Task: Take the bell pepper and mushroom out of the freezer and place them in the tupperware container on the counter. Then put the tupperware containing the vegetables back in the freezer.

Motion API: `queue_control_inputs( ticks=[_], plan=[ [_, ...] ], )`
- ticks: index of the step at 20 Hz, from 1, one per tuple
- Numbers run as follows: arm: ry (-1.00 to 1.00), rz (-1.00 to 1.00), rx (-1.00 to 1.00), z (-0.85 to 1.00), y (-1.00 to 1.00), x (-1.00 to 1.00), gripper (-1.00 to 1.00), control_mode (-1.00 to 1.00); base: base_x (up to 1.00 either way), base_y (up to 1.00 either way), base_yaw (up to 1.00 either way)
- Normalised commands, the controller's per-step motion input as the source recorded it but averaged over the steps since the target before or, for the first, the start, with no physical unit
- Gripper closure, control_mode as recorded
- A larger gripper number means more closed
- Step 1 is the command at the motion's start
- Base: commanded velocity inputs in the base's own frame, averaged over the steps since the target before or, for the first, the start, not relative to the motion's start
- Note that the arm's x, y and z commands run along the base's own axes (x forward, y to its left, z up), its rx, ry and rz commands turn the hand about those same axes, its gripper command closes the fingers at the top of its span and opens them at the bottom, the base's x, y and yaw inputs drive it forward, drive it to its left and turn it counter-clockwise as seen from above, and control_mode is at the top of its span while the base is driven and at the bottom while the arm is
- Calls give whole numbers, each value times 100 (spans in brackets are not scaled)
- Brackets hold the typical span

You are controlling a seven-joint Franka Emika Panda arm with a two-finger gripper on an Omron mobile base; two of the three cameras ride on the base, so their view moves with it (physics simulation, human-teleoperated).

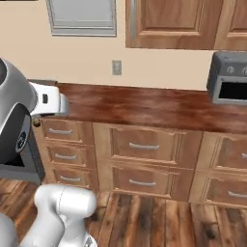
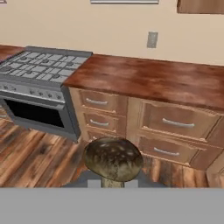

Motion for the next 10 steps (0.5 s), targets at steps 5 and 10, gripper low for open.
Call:
queue_control_inputs(
  ticks=[5, 10],
  plan=[
    [0, 0, 0, 0, 0, 0, 100, 100, 50, 47, 74],
    [0, 0, 0, 0, 0, 0, 100, 100, 65, 27, 78]
  ],
)
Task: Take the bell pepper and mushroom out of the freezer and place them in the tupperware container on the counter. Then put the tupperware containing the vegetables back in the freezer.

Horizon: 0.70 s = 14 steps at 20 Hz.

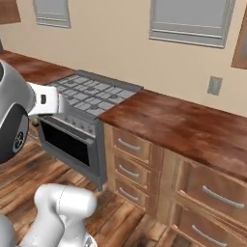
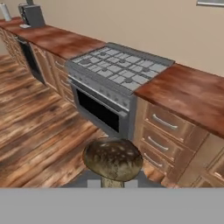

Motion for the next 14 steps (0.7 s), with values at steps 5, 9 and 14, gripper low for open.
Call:
queue_control_inputs(
  ticks=[5, 9, 14],
  plan=[
    [0, 0, 0, 0, 0, 0, 100, 100, 94, 0, 80],
    [0, 0, 0, 0, 0, 0, 100, 100, 63, 2, 82],
    [0, 0, 0, 0, 0, 0, 100, 100, 38, 34, 82]
  ],
)
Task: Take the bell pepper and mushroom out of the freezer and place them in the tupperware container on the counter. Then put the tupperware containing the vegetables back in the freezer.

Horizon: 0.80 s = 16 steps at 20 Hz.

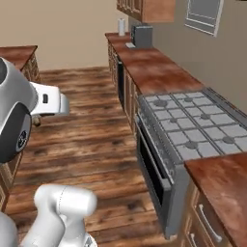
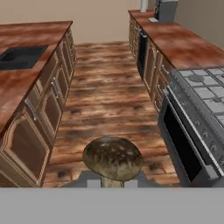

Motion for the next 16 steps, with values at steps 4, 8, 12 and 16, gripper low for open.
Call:
queue_control_inputs(
  ticks=[4, 8, 12, 16],
  plan=[
    [0, 0, 0, 0, 0, 0, 100, 100, 40, 67, 70],
    [0, 0, 0, 0, 0, 0, 100, 100, 100, 0, 54],
    [0, 0, 0, 0, 0, 0, 100, 100, 91, 0, 46],
    [0, 0, 0, 0, 0, 0, 100, 100, 19, 1, 49]
  ],
)
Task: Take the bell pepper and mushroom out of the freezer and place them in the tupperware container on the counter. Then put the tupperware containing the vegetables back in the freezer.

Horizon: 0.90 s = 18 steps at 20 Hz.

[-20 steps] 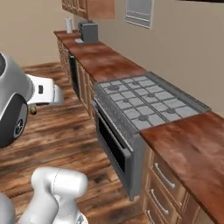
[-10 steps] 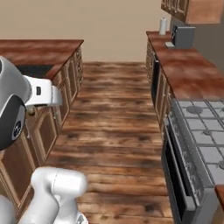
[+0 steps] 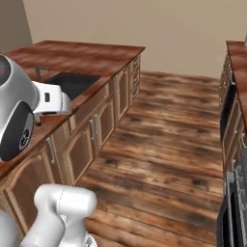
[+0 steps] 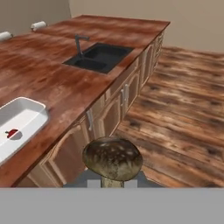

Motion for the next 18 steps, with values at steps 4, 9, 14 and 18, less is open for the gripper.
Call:
queue_control_inputs(
  ticks=[4, 9, 14, 18],
  plan=[
    [0, 0, 0, 0, 0, 0, 100, 100, -2, 29, 51],
    [0, 0, 0, 0, 0, 0, 100, 100, 0, 30, 52],
    [0, 0, 0, 0, 0, 0, 100, 100, 0, 10, 57],
    [0, 0, 0, 0, 0, 0, 100, 100, 0, -3, 59]
  ],
)
